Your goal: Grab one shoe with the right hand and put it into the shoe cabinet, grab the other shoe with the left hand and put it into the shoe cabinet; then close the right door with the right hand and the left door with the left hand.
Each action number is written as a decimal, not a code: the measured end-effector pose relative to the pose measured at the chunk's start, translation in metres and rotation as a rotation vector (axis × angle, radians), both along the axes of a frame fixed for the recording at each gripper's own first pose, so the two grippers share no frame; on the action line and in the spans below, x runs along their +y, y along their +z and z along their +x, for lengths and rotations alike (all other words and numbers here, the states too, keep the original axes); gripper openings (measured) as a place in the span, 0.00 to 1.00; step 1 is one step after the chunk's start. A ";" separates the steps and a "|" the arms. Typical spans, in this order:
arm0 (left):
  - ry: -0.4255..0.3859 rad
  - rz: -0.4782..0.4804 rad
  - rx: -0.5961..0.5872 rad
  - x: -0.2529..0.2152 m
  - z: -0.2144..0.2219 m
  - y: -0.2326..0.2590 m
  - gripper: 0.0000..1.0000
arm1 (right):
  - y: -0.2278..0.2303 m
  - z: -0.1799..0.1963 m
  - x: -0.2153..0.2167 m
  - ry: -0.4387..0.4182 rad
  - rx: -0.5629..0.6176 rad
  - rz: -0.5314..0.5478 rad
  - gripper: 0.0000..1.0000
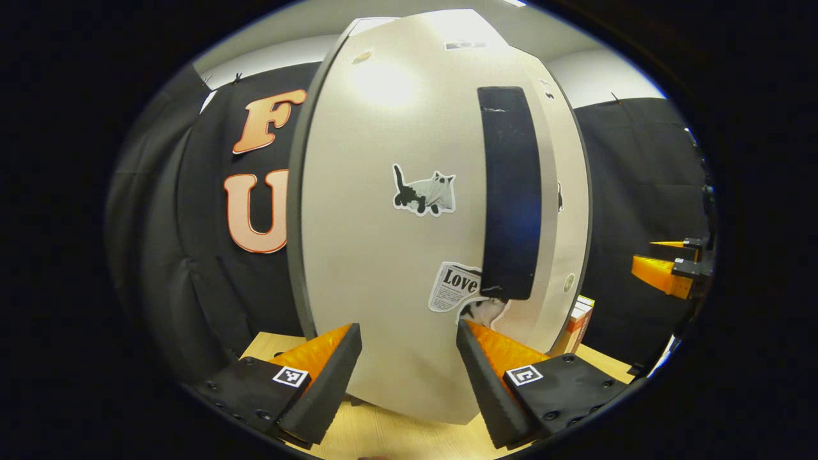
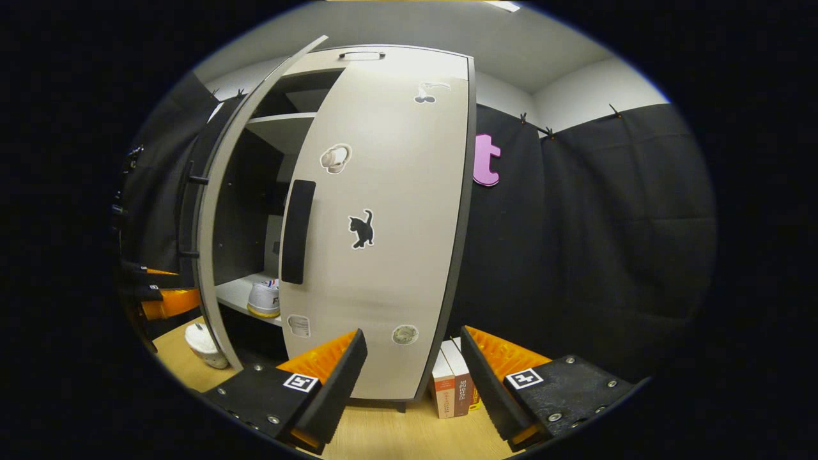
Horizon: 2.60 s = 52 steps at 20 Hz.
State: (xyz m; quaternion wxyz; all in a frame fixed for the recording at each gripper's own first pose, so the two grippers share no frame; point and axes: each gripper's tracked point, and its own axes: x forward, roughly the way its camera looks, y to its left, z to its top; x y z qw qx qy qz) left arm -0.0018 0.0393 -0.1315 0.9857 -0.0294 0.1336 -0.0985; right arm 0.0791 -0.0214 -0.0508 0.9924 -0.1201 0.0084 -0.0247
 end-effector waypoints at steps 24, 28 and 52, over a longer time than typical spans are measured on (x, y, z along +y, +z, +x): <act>0.228 0.007 -0.045 0.061 -0.026 0.119 0.94 | 0.096 -0.015 -0.020 0.067 -0.029 0.149 0.91; 0.288 0.031 -0.079 0.094 -0.062 0.161 0.96 | 0.118 -0.031 -0.024 0.077 -0.042 0.146 0.91; 0.400 0.102 -0.149 0.209 -0.142 0.197 0.94 | 0.126 -0.094 0.001 0.004 -0.088 0.099 0.91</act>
